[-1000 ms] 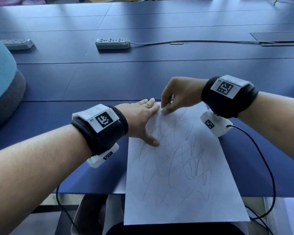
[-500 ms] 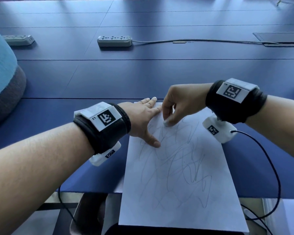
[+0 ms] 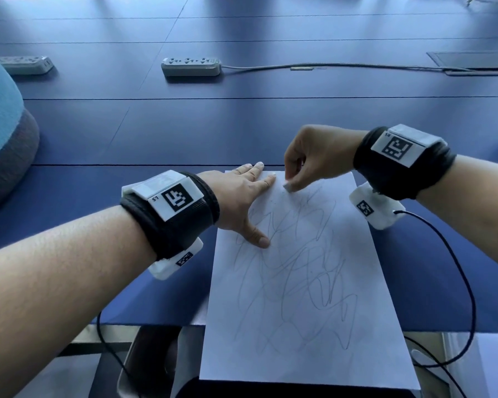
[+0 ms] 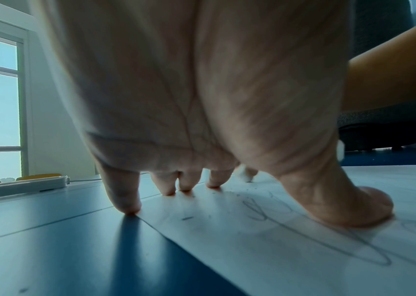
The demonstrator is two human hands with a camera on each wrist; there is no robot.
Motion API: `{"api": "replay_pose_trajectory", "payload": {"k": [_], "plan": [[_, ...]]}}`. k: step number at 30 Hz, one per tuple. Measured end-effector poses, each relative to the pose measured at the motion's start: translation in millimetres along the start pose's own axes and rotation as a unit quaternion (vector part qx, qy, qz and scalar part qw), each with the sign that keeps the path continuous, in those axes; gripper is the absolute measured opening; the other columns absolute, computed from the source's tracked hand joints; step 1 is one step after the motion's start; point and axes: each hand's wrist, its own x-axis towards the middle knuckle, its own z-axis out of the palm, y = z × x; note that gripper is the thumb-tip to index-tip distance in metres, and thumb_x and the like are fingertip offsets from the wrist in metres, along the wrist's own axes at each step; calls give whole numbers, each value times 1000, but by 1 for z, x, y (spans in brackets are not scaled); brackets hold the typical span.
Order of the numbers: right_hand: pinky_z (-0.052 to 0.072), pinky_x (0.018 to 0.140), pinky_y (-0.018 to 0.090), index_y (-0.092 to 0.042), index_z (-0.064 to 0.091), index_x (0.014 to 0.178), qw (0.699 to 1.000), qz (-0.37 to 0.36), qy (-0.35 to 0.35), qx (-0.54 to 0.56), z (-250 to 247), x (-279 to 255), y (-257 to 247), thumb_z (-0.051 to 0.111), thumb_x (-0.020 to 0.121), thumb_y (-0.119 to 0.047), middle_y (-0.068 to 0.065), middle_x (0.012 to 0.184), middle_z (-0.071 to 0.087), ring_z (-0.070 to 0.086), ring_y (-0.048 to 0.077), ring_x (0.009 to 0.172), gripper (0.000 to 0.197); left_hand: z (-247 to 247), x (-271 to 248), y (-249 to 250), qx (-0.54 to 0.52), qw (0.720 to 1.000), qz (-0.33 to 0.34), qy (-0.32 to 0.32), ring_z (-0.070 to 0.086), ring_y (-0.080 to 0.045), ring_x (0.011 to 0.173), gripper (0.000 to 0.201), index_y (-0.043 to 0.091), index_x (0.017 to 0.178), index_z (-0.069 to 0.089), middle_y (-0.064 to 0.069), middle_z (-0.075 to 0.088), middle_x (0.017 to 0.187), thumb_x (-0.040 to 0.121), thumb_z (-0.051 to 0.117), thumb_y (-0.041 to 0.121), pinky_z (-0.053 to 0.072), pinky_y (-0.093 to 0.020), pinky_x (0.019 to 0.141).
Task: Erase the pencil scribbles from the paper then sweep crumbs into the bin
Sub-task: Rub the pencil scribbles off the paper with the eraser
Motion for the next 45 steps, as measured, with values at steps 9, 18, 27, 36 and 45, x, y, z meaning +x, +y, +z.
{"api": "replay_pose_trajectory", "payload": {"k": [9, 18, 27, 36, 45], "plan": [[45, 55, 20, -20, 75, 71, 1000, -1, -30, -3, -2, -2, 3, 80, 75, -34, -6, 63, 67, 51, 0, 50, 16, 0, 1, -1, 1, 1000, 1, -2, -12, -11, 151, 128, 29, 157, -13, 4, -20, 164, 68, 64, 78, 16, -37, 120], [42, 54, 22, -20, 74, 69, 999, 11, -51, -5, -3, -4, 5, 80, 75, -32, -8, 56, 63, 49, 2, 48, 15, 0, 1, 0, 0, 1000, 0, -6, -13, -11, 151, 128, 29, 157, -12, 3, -20, 164, 67, 64, 78, 15, -37, 120], [54, 54, 24, -19, 76, 75, 996, 17, -82, 18, -6, -8, 8, 79, 78, -32, 4, 68, 71, 59, 9, 53, 14, -1, 0, 0, -1, 1000, 1, -1, -10, -12, 151, 128, 28, 157, -9, 2, -16, 165, 66, 66, 78, 14, -37, 120], [60, 63, 27, -11, 76, 84, 994, 38, 30, 100, -2, -8, 23, 77, 84, -26, 4, 69, 73, 71, 14, 62, 14, -11, 10, 22, 65, 992, 13, 111, 58, -22, 101, 81, 20, 123, 53, 3, 54, 119, 72, 54, 83, 49, -37, 70], [48, 68, 24, -26, 76, 76, 1000, 0, 7, 12, -3, -16, 14, 80, 77, -37, -12, 66, 69, 57, -3, 57, 12, 0, 11, 31, 50, 994, -9, 100, 19, -23, 149, 107, 29, 157, 14, -1, 13, 165, 73, 40, 89, 39, -45, 109]]}}
